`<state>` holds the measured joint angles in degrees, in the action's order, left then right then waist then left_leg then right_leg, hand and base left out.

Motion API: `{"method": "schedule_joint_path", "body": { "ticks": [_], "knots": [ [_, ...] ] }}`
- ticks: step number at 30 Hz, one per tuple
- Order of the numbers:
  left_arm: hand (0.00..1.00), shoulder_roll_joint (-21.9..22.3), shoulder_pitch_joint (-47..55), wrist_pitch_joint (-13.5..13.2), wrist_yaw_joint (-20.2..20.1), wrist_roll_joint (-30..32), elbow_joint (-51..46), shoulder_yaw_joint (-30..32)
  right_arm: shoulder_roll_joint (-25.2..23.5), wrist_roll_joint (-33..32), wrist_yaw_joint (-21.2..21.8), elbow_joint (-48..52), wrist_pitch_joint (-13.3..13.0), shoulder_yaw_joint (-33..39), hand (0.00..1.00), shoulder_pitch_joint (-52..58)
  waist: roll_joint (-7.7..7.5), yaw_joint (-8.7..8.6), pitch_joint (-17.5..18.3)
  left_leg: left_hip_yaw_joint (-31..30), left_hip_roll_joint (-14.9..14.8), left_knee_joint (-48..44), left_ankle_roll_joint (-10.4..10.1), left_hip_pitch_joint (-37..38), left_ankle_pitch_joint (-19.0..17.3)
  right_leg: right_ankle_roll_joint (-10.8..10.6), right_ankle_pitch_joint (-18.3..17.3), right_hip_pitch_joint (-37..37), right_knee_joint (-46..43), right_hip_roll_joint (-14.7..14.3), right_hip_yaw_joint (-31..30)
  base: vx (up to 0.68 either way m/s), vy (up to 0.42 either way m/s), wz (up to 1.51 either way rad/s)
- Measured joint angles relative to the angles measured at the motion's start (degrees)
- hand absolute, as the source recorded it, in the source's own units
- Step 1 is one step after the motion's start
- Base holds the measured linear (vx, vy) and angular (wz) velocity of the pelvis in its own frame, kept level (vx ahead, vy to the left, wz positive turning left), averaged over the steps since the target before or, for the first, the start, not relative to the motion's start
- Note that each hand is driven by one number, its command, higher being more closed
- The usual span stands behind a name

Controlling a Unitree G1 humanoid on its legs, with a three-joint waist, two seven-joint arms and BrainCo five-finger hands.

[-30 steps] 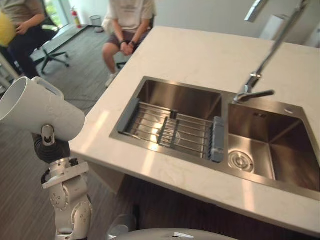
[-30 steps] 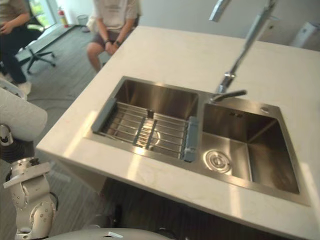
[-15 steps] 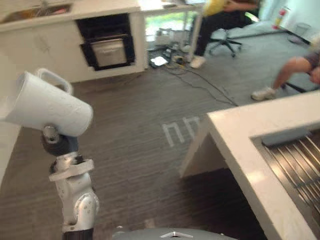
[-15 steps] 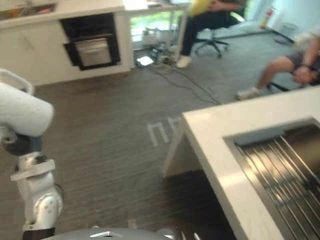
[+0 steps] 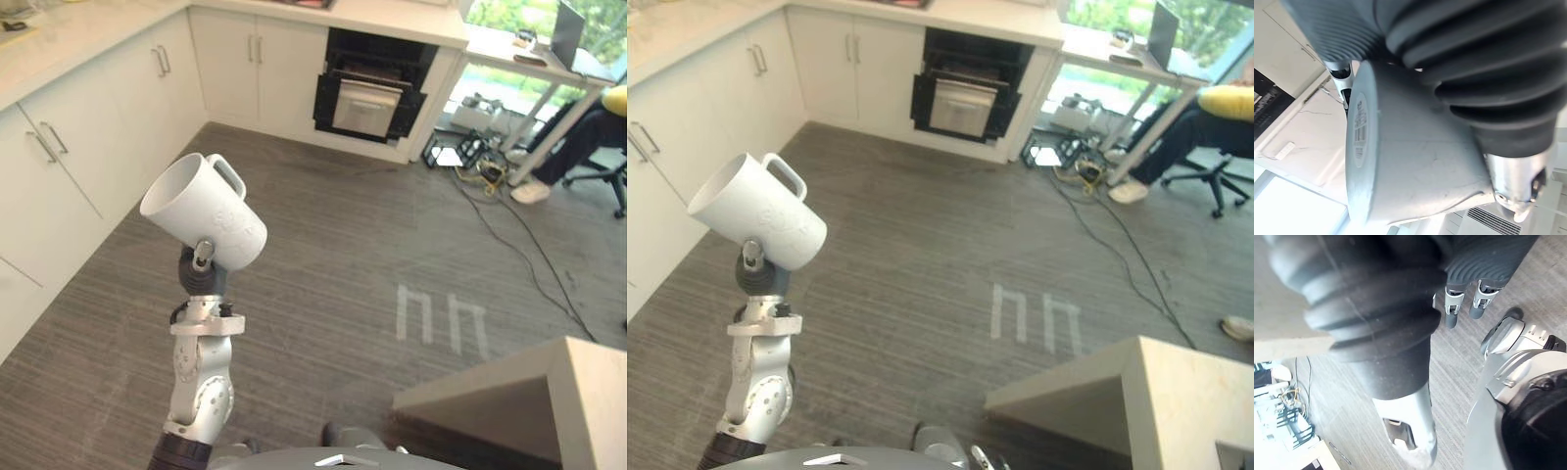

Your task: Walk over to the sink, pick up the cup, carry it to the dishwasher, place the cup inside the dishwasher, then close the dishwasher door

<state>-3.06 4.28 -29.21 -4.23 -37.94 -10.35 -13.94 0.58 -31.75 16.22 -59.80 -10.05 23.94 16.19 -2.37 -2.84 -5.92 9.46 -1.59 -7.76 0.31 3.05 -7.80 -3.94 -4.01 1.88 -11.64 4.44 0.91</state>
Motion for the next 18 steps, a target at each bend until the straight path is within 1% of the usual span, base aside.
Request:
{"method": "schedule_joint_path", "body": {
  "ticks": [1,2,4,5,6,7,11,13,15,18],
  "knots": [
    [1.00,-0.12,0.08,0.00,-0.10,0.00,-0.34,0.06,0.11,0.02,0.04,0.23,-0.11,-0.26,0.00,0.05,0.19,0.47,0.34,0.04,-0.27,-0.25,-0.15,0.12,-0.45,-0.18,-0.51,-0.80,1.22,-0.17,0.11,0.14,-0.145,0.01],
    [1.00,-0.16,0.13,0.04,-0.22,0.02,-0.32,0.25,0.49,0.02,0.05,0.39,-0.30,-0.66,0.00,-0.47,0.95,1.08,0.38,0.38,-0.87,0.46,-0.32,1.56,-0.41,0.38,-0.73,-2.10,2.94,-0.78,0.08,0.11,-0.135,-0.08],
    [1.00,-0.12,0.65,0.46,-0.19,0.43,-0.35,0.08,1.49,0.18,0.38,0.44,-0.20,-1.48,0.00,-0.59,1.89,0.98,0.97,0.43,-1.43,2.57,-1.06,2.89,0.31,0.80,-0.43,-3.18,4.45,-1.61,0.44,0.09,-0.115,-0.04],
    [1.00,-0.03,1.16,0.72,-0.19,1.06,-0.35,0.04,2.09,0.19,0.77,0.36,-0.19,-1.90,0.00,-0.61,2.68,0.86,1.42,0.53,-1.76,4.08,-1.44,4.19,0.65,1.04,-0.14,-4.30,5.73,-2.09,0.50,0.09,-0.064,-0.06],
    [1.00,-0.17,1.39,0.86,-0.19,1.06,-0.35,0.05,2.39,0.21,0.98,0.35,-0.20,-1.96,0.00,-0.73,3.17,0.61,1.74,0.65,-1.98,5.39,-1.61,5.32,1.00,1.16,0.25,-5.52,7.07,-2.48,0.44,0.10,-0.046,-0.07],
    [1.00,-0.26,1.40,0.91,-0.19,1.06,-0.35,0.05,2.43,0.24,1.05,0.31,-0.22,-1.96,0.00,-0.82,3.25,0.48,1.80,0.74,-2.06,5.95,-1.67,5.91,1.13,1.15,0.43,-6.01,7.67,-2.61,0.39,0.08,-0.021,-0.08],
    [1.00,-0.97,1.68,1.01,-0.01,1.06,-0.34,0.24,2.27,0.69,1.33,0.15,-0.24,-2.05,0.00,-1.12,3.22,0.36,2.20,1.99,-1.80,7.48,-1.57,6.48,1.56,0.59,2.37,-7.02,11.11,-2.62,-0.39,0.05,0.020,-0.13],
    [1.00,-2.91,2.60,0.99,0.30,1.02,-0.32,0.46,2.19,1.00,1.93,-0.68,-0.25,-2.48,0.00,-1.10,2.43,0.33,2.18,3.01,-1.60,7.88,-1.54,7.19,1.57,0.07,3.47,-7.82,12.45,-2.48,-0.72,0.02,0.039,-0.19],
    [1.00,-4.00,3.43,0.98,0.30,1.01,-0.31,0.47,2.19,2.36,2.15,-1.76,-0.26,-2.51,0.00,-1.14,1.62,0.28,2.66,3.26,-1.29,7.89,-1.54,7.21,1.57,0.09,3.77,-7.90,12.94,-2.21,-0.80,-0.01,0.017,-0.11],
    [1.00,-4.86,3.93,0.93,0.30,1.02,-0.31,0.55,2.22,2.95,2.20,-2.00,-0.25,-2.47,0.00,-1.01,1.45,-0.05,2.82,3.29,-0.74,7.82,-1.47,7.23,1.61,-0.11,3.91,-7.89,12.94,-1.66,-0.76,-0.03,0.010,-0.02]
  ]
}}
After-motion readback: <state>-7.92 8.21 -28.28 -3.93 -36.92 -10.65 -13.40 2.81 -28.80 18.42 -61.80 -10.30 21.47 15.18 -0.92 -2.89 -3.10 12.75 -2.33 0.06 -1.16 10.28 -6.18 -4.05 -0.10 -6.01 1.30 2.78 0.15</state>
